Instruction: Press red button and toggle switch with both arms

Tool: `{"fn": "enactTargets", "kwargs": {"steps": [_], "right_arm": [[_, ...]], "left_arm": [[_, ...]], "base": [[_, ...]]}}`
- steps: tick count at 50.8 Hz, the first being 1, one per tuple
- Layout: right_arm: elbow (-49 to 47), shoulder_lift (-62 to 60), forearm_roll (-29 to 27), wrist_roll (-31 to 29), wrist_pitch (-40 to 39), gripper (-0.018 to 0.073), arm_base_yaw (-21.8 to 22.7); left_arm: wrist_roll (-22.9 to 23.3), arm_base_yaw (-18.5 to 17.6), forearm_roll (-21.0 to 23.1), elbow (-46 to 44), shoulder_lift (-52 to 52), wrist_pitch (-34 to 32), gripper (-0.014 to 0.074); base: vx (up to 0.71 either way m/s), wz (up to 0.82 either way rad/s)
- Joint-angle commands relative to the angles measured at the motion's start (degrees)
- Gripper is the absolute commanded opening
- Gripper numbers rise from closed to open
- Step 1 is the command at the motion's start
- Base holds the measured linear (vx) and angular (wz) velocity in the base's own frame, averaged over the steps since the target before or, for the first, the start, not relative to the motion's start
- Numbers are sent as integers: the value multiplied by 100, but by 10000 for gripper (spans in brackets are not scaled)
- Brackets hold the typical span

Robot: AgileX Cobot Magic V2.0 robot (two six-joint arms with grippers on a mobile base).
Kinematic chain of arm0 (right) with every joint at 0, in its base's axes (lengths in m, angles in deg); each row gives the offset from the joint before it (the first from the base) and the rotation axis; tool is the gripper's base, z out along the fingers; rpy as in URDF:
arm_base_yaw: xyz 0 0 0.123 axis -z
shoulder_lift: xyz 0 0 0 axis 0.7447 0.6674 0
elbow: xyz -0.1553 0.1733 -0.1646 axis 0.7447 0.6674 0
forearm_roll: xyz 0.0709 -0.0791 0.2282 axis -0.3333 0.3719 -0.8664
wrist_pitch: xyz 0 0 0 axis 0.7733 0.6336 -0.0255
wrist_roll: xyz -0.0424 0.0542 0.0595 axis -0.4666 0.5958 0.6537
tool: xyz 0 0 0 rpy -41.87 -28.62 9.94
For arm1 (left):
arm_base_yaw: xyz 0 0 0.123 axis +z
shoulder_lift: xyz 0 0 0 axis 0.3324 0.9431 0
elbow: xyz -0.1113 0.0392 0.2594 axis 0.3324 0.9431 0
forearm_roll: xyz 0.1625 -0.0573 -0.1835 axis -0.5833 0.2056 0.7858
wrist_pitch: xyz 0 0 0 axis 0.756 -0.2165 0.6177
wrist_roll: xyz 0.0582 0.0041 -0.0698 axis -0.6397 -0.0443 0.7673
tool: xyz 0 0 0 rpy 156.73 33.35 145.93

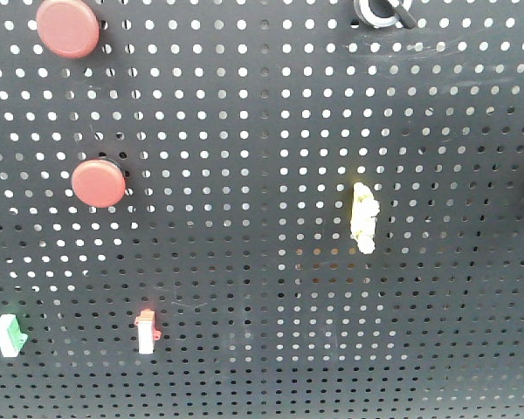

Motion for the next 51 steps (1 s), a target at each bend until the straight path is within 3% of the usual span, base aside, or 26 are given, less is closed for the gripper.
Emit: {"fn": "enactTargets", "kwargs": {"steps": [1,10,16,25,36,42,51], "right_arm": [[-177,-132,56,-14,-280,0,102],[211,-849,-42,-14,773,0,767],[1152,-1751,-126,-14,770,0,1645],[3045,-3080,-495,-19,391,0,2446],[5020,-4392,-975,-22,72,0,2673],[5761,-4498,-1166,-5,-412,0,2673],[5748,-4504,-1228,-7,64,0,2652]], "left_arm": [[-10,5,44,196,-88,-473,0],[-10,-2,44,196,-88,-475,0],[-10,4,44,196,-88,-475,0],[-10,4,44,196,-88,-475,0],[-10,4,44,196,-88,-475,0],[-10,4,44,196,-93,-475,0],[-10,4,44,196,-95,-475,2]], "base": [[0,0],[0,0],[0,0],[0,0],[0,0],[0,0],[0,0]]}}
